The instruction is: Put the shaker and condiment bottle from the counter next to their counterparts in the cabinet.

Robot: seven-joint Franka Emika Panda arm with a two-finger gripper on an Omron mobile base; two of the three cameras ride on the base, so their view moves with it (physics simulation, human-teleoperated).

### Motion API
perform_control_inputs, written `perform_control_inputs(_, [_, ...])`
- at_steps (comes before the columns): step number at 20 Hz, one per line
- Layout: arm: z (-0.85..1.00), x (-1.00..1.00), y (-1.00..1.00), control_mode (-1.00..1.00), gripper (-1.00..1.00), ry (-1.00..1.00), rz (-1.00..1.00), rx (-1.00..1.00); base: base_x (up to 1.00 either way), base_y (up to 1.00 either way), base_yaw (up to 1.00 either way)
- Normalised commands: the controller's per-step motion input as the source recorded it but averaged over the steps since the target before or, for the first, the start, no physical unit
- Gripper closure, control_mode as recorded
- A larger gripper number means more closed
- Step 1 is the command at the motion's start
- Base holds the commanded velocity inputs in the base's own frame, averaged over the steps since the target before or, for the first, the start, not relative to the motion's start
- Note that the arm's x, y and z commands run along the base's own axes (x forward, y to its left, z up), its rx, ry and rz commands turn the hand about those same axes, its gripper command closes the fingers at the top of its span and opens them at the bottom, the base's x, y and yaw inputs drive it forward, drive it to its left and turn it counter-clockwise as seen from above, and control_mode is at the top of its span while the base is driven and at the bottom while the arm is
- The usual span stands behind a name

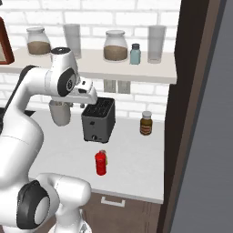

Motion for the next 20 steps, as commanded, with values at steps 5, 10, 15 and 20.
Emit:
perform_control_inputs(5, [0.0,0.0,0.0,-1.0,-1.0,0.0,0.0,0.0,0.0,0.0,0.0])
perform_control_inputs(10, [-0.02,0.0,0.0,-1.0,-1.0,0.0,-0.2,-0.03,0.0,0.0,0.0])
perform_control_inputs(15, [-0.05,-0.11,0.01,-1.0,-1.0,-0.09,-0.49,-0.13,0.0,0.0,0.0])
perform_control_inputs(20, [-0.06,-0.2,0.08,-1.0,-1.0,-0.12,-0.54,-0.06,0.0,0.0,0.0])
